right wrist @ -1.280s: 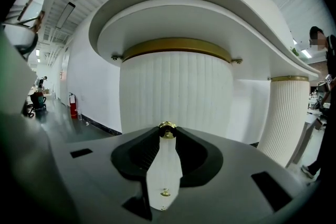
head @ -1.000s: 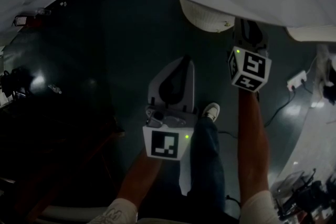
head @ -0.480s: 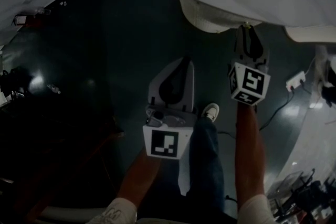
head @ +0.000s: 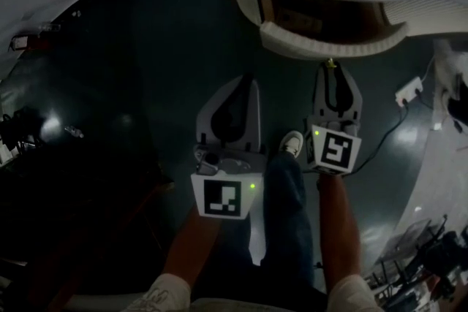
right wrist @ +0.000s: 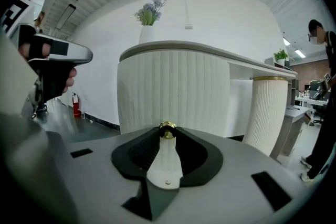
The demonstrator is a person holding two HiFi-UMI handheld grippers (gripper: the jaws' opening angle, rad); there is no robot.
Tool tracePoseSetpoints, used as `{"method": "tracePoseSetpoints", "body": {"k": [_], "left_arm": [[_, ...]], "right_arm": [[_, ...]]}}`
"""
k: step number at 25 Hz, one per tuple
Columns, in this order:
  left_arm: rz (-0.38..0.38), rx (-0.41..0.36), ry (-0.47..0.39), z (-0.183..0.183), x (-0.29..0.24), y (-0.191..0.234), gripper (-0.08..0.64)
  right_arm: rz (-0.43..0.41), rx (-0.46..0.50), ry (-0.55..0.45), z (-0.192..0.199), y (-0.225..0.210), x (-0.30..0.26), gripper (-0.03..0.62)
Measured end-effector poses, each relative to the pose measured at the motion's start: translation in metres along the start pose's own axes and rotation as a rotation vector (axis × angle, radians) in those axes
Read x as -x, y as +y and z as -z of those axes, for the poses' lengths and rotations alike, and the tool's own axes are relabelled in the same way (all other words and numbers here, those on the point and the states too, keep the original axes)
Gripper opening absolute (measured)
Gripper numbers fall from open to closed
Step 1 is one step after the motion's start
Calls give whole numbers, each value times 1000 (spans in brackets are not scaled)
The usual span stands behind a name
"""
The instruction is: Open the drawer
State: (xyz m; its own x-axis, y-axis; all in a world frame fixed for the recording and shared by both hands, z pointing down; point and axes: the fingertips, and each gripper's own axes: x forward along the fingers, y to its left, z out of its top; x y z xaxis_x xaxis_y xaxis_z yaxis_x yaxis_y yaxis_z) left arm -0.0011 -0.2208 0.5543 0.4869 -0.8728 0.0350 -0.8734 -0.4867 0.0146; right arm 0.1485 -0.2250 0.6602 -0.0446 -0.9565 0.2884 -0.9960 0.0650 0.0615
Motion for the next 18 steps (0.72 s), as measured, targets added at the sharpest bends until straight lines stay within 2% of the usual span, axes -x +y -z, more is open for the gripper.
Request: {"method": "tracePoseSetpoints", "body": {"k": [12, 18], "left_arm": [[26, 16, 21, -2, 27, -25, -4], [48, 6, 30, -9, 25, -31, -4]], "right_arm": [[3, -9, 52, 31, 1, 84, 101], [-21, 14, 61, 35, 0, 89, 101]]}}
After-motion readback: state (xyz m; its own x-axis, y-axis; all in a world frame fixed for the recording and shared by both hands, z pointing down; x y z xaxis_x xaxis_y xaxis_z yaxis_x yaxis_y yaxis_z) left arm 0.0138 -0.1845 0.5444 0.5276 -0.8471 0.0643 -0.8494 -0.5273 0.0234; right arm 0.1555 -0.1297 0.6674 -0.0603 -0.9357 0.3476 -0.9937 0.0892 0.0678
